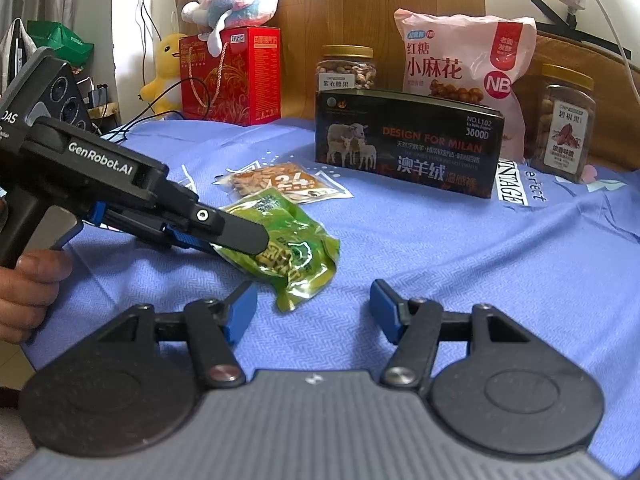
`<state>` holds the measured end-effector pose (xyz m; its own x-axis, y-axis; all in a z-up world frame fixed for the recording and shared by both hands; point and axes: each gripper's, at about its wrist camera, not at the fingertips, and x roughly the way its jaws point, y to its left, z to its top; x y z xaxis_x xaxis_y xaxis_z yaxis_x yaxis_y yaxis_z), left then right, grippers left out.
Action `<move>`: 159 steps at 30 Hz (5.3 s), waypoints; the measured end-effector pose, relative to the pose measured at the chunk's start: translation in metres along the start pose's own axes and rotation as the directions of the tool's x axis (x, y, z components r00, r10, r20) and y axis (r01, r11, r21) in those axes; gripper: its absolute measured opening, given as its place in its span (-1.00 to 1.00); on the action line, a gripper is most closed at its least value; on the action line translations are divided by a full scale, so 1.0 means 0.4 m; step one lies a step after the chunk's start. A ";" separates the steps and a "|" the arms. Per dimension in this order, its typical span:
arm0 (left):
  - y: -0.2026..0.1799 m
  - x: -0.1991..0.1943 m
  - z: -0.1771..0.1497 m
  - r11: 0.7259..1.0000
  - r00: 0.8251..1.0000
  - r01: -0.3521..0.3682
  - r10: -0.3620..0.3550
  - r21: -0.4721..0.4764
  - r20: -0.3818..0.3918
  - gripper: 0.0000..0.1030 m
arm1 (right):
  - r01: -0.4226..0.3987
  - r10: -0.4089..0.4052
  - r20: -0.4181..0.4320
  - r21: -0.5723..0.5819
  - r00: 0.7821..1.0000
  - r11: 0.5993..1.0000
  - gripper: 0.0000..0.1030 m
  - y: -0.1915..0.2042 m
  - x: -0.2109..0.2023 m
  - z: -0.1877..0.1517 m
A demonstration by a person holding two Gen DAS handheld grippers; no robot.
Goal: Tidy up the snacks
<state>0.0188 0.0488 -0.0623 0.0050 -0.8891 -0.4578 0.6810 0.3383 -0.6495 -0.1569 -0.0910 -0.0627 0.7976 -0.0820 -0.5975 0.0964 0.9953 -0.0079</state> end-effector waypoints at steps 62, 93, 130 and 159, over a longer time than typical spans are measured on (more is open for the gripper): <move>0.000 -0.011 -0.006 0.999 0.999 0.037 -0.037 0.010 0.017 0.03 | -0.016 0.016 -0.002 -0.002 1.000 1.000 0.43 0.006 0.002 -0.004; -0.150 0.064 0.367 0.978 0.996 -0.049 0.034 0.204 0.080 -0.62 | 0.061 -0.017 0.236 -0.182 0.972 0.981 -0.33 -0.080 0.080 0.267; 0.031 0.031 0.136 0.992 0.993 -0.114 0.114 -0.044 -0.006 0.11 | -0.112 0.117 -0.069 0.067 0.991 0.991 0.36 -0.059 0.131 0.107; -0.057 0.074 0.159 0.974 0.975 -0.220 0.220 0.061 0.014 -0.72 | 0.015 -0.011 0.042 -0.091 0.999 0.996 -0.31 -0.005 0.065 0.062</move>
<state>0.0501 -0.0047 -0.0223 0.1650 -0.7974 -0.5805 0.7065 0.5063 -0.4946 -0.1218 -0.0963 -0.0584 0.8209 -0.0952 -0.5631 0.0539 0.9945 -0.0897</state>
